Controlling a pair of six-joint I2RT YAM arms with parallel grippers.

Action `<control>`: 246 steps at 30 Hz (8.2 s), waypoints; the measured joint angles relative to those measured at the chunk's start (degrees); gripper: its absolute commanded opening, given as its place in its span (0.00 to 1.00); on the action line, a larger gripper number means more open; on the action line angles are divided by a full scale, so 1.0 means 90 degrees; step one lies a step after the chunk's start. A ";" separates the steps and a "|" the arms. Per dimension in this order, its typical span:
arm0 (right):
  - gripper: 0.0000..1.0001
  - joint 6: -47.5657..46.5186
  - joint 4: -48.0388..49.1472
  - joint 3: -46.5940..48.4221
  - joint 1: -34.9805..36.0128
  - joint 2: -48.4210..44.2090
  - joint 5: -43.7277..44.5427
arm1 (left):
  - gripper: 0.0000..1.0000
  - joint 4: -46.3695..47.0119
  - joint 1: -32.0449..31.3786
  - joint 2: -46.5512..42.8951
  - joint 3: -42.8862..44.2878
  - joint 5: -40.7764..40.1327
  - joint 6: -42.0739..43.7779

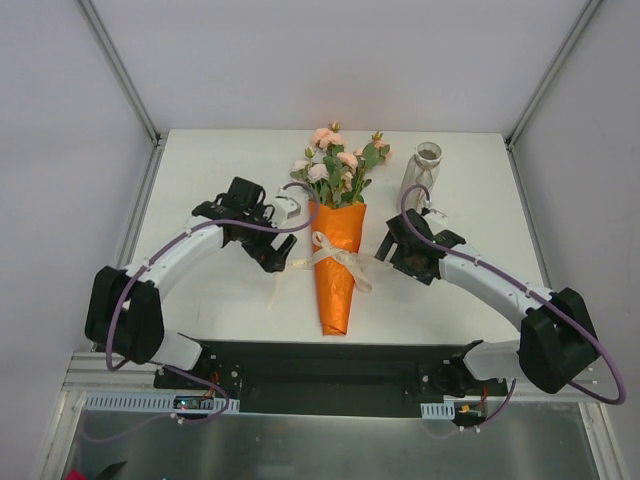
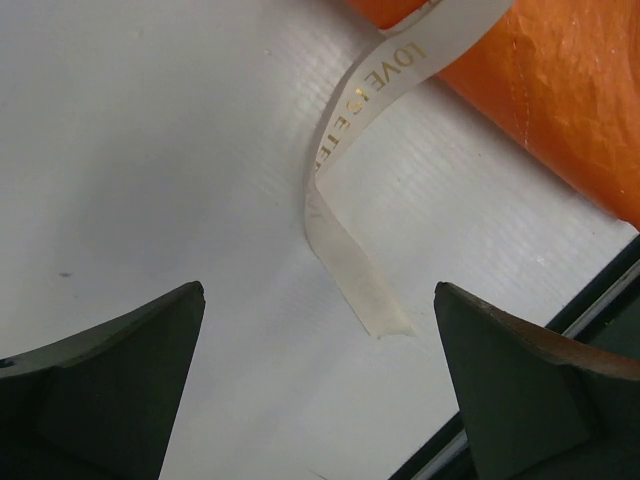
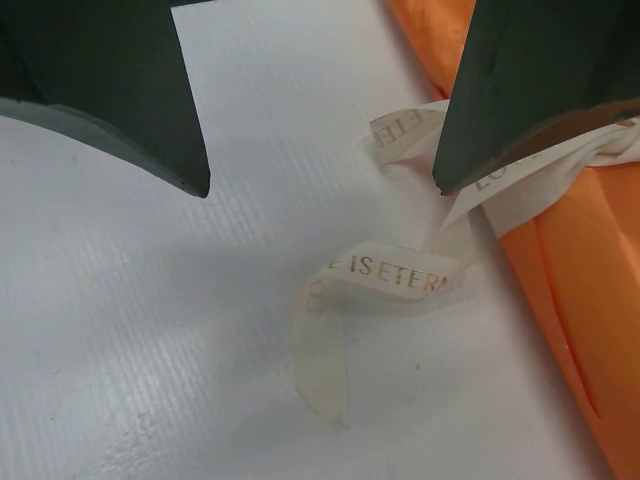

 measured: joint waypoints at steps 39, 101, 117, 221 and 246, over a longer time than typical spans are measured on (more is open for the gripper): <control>0.86 0.2052 0.2193 -0.0413 -0.0338 0.1294 -0.0935 | 0.00 0.1022 -0.0743 0.2135 0.0287 -0.0376 0.1222; 0.90 -0.0495 -0.0085 0.0032 -0.2572 -0.1695 0.1122 | 0.99 0.0559 0.2990 0.0321 0.0814 -0.2946 0.0136; 0.96 -0.5107 0.0095 0.0981 0.4911 0.0372 0.1348 | 0.99 -0.0406 0.2963 -0.0114 0.0770 -0.0661 -0.0437; 0.98 -0.6749 0.2625 0.1025 0.5503 0.3121 0.3917 | 0.99 -0.0585 0.2839 -0.0712 0.0141 -0.0665 -0.0238; 0.96 -0.2909 0.0389 0.1518 0.5904 0.0406 0.6887 | 0.99 -0.0658 0.2803 -0.0780 0.0386 -0.0697 -0.0233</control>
